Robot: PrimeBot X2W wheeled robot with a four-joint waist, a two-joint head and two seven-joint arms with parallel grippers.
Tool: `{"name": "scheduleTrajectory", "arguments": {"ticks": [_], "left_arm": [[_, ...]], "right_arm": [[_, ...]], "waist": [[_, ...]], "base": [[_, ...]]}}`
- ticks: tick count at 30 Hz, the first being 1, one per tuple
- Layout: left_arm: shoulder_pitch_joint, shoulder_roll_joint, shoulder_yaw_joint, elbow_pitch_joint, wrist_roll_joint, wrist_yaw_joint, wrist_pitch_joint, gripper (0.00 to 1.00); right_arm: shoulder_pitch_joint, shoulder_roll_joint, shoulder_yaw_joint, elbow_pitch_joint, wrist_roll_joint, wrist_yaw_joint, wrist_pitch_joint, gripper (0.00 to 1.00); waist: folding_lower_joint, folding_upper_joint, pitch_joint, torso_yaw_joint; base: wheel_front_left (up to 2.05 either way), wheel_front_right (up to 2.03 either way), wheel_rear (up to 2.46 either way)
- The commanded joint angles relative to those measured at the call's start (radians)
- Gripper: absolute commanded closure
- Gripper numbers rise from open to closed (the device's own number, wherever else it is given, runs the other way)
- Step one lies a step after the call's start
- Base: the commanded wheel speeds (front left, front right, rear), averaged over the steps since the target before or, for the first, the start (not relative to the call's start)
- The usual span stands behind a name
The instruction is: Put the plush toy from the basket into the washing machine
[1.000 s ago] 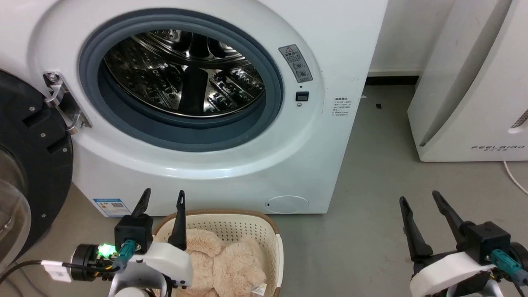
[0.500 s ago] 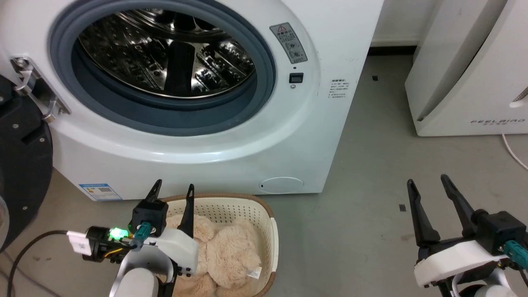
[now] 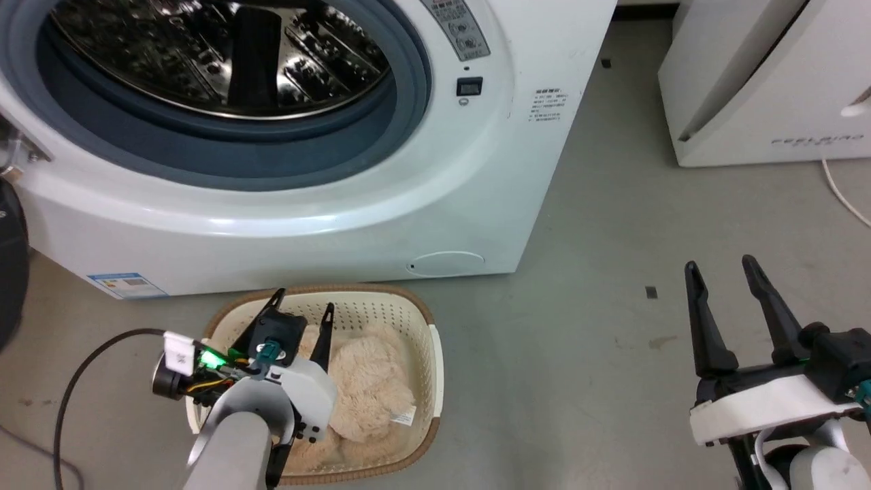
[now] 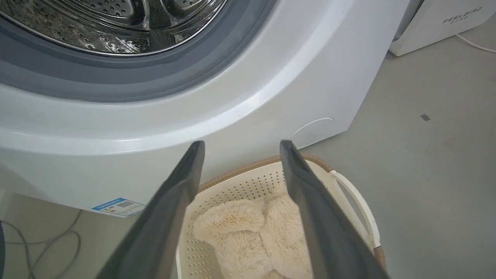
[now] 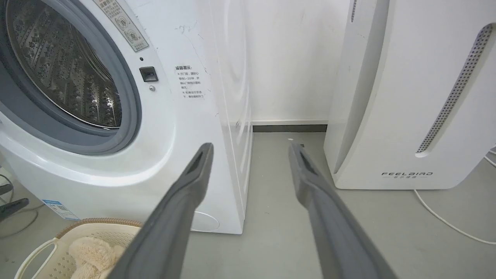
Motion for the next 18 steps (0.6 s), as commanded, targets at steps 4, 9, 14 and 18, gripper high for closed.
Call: {"name": "scheduleTrajectory", "arguments": {"ticks": [4, 9, 14, 18], "left_arm": [[-0.058, 0.022, -0.034, 0.063, 0.024, -0.006, 0.004, 0.00], [-0.105, 0.047, -0.079, 0.124, 0.053, -0.016, 0.029, 0.00], [-0.152, 0.072, -0.121, 0.179, 0.078, -0.023, 0.057, 0.00], [-0.189, 0.094, -0.157, 0.222, 0.099, -0.031, 0.083, 0.00]], "right_arm": [[-0.033, 0.000, -0.006, -0.012, 0.020, 0.000, -0.014, 0.00], [-0.055, 0.000, -0.011, -0.018, 0.041, 0.000, -0.025, 0.00], [-0.076, 0.000, -0.017, -0.023, 0.060, -0.001, -0.035, 0.00], [-0.095, 0.000, -0.020, -0.030, 0.075, -0.001, -0.044, 0.00]], "waist": [[-0.0001, -0.0001, 0.047, -0.017], [-0.0001, -0.0001, 0.100, -0.034], [-0.0001, -0.0001, 0.154, -0.048], [-0.0001, -0.0001, 0.199, -0.057]], "base": [[0.00, 0.00, 0.00], [0.00, 0.00, 0.00], [0.00, 0.00, 0.00], [0.00, 0.00, 0.00]]}}
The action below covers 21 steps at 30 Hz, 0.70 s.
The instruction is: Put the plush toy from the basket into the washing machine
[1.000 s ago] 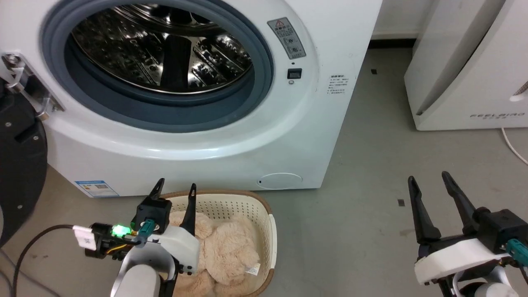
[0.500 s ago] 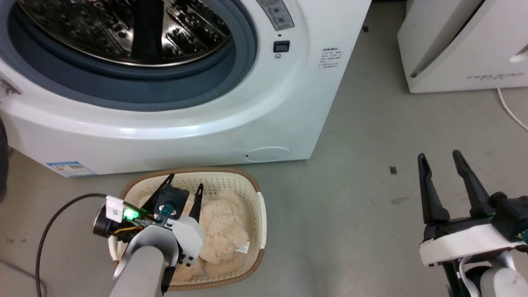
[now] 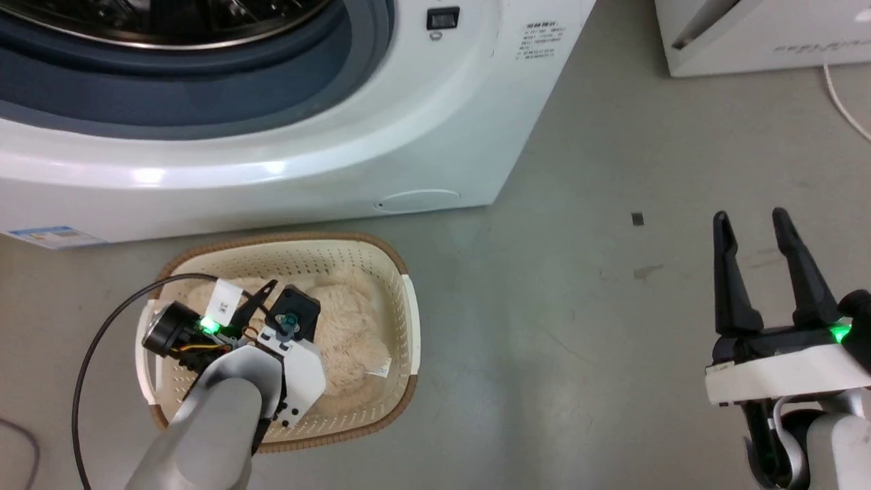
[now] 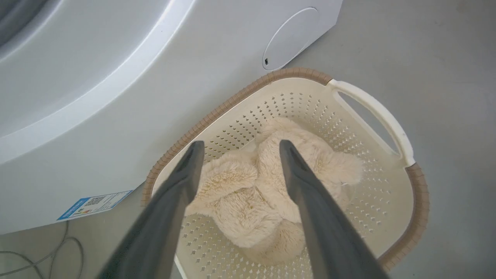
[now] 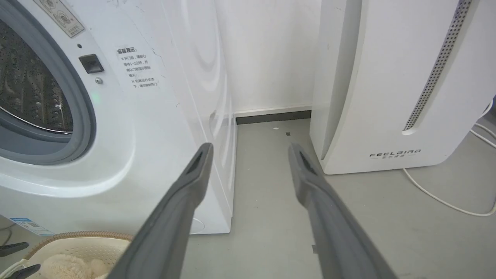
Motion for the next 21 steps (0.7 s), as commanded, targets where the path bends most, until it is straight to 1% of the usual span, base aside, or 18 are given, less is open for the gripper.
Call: {"name": "scheduleTrajectory", "arguments": {"ticks": [1, 8, 14, 21], "left_arm": [[-0.030, 0.011, -0.013, 0.024, 0.010, -0.003, 0.005, 0.00], [-0.105, 0.054, -0.067, 0.098, 0.037, -0.011, 0.044, 0.00], [-0.175, 0.099, -0.127, 0.160, 0.066, -0.036, 0.066, 0.00], [-0.247, 0.131, -0.195, 0.232, 0.081, -0.057, 0.087, 0.00]], "right_arm": [[-0.023, 0.000, -0.004, -0.010, 0.008, -0.001, -0.011, 0.00], [-0.058, 0.000, -0.009, -0.021, 0.033, -0.001, -0.026, 0.00], [-0.086, 0.000, -0.007, -0.028, 0.055, -0.001, -0.038, 0.00], [-0.117, 0.000, -0.011, -0.040, 0.082, -0.001, -0.053, 0.00]], "waist": [[-0.0002, 0.0000, 0.028, -0.010], [-0.0002, 0.0000, 0.109, -0.026], [-0.0002, 0.0000, 0.180, -0.046], [-0.0002, 0.0000, 0.264, -0.070]], "base": [[0.00, 0.00, 0.00], [0.00, 0.00, 0.00], [0.00, 0.00, 0.00], [0.00, 0.00, 0.00]]}}
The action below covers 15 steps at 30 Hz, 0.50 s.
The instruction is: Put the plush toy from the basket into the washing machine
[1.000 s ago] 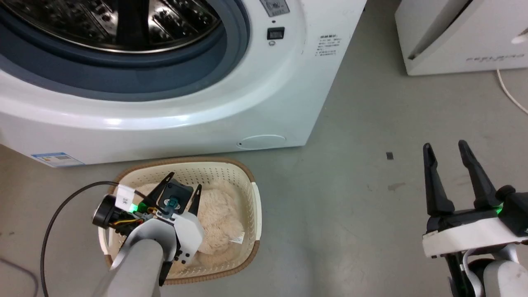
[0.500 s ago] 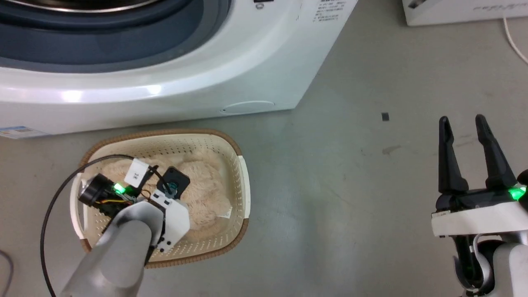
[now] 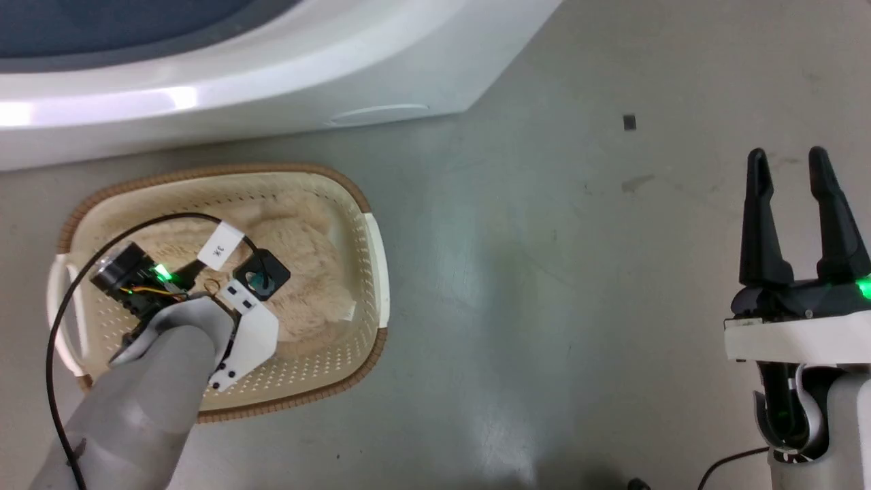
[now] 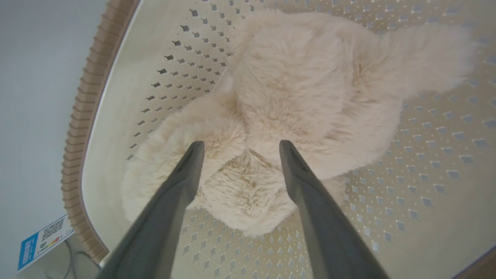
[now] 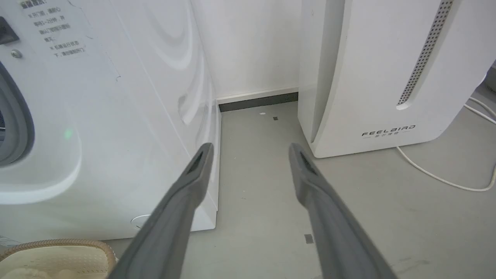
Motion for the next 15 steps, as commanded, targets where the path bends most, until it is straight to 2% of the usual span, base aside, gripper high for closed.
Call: {"name": "scheduleTrajectory", "arguments": {"ticks": [1, 15], "left_arm": [[-0.032, 0.013, -0.017, 0.027, 0.008, -0.005, 0.006, 0.00], [-0.157, 0.076, -0.197, 0.171, -0.043, -0.021, -0.019, 0.00]], "right_arm": [[-0.024, 0.000, -0.003, -0.009, 0.012, -0.001, -0.010, 0.00], [-0.063, 0.000, -0.020, -0.034, 0.050, -0.001, -0.039, 0.00]], "waist": [[-0.0001, 0.0000, 0.033, -0.016], [-0.0001, 0.0000, 0.178, -0.044]], "base": [[0.00, 0.00, 0.00], [0.00, 0.00, 0.00]]}}
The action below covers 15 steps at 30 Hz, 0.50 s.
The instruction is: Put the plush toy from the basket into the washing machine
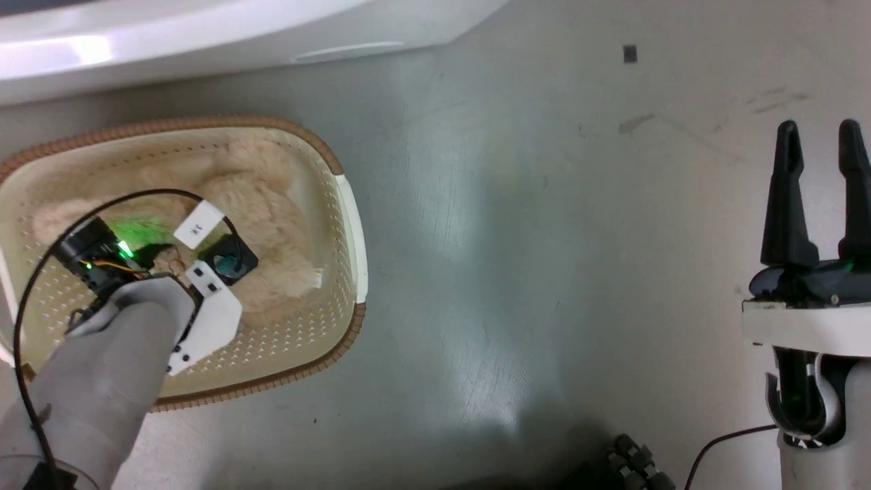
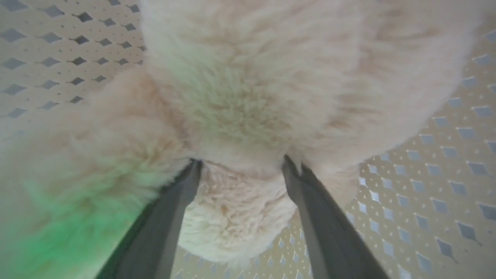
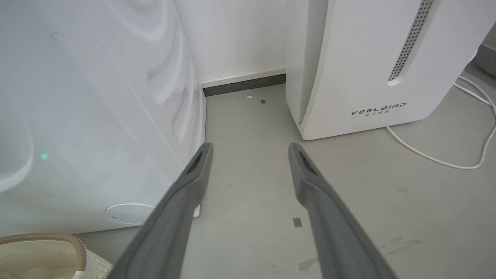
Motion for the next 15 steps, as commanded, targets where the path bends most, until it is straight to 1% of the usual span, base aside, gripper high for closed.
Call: {"name": "scheduleTrajectory", "arguments": {"ticks": [1, 8, 12, 13, 14, 15], "left_arm": [[-0.034, 0.012, -0.027, 0.030, -0.009, -0.005, -0.008, 0.00], [-0.115, 0.041, -0.126, 0.102, -0.056, -0.013, -0.048, 0.00], [-0.152, 0.053, -0.181, 0.143, -0.079, -0.017, -0.054, 0.00], [-0.159, 0.055, -0.196, 0.153, -0.085, -0.018, -0.052, 0.54], [-0.166, 0.058, -0.211, 0.164, -0.091, -0.019, -0.052, 1.00], [-0.171, 0.060, -0.227, 0.174, -0.099, -0.020, -0.049, 1.00]], "right_arm": [[-0.031, 0.000, -0.005, -0.010, 0.011, -0.001, -0.011, 0.00], [-0.055, 0.000, -0.015, -0.013, 0.027, -0.001, -0.025, 0.00], [-0.069, 0.000, -0.016, -0.012, 0.036, -0.001, -0.034, 0.00], [-0.072, 0.000, -0.016, -0.012, 0.038, -0.001, -0.036, 0.00], [-0.075, 0.000, -0.016, -0.012, 0.040, -0.001, -0.038, 0.00], [-0.078, 0.000, -0.016, -0.011, 0.042, -0.001, -0.040, 0.00]], "waist": [[-0.0001, 0.0000, 0.028, -0.006], [-0.0001, 0.0000, 0.089, -0.013], [-0.0001, 0.0000, 0.114, -0.017], [-0.0001, 0.0000, 0.119, -0.018], [-0.0001, 0.0000, 0.124, -0.019], [-0.0001, 0.0000, 0.129, -0.020]], "base": [[0.00, 0.00, 0.00], [0.00, 0.00, 0.00], [0.00, 0.00, 0.00], [0.00, 0.00, 0.00], [0.00, 0.00, 0.00], [0.00, 0.00, 0.00]]}}
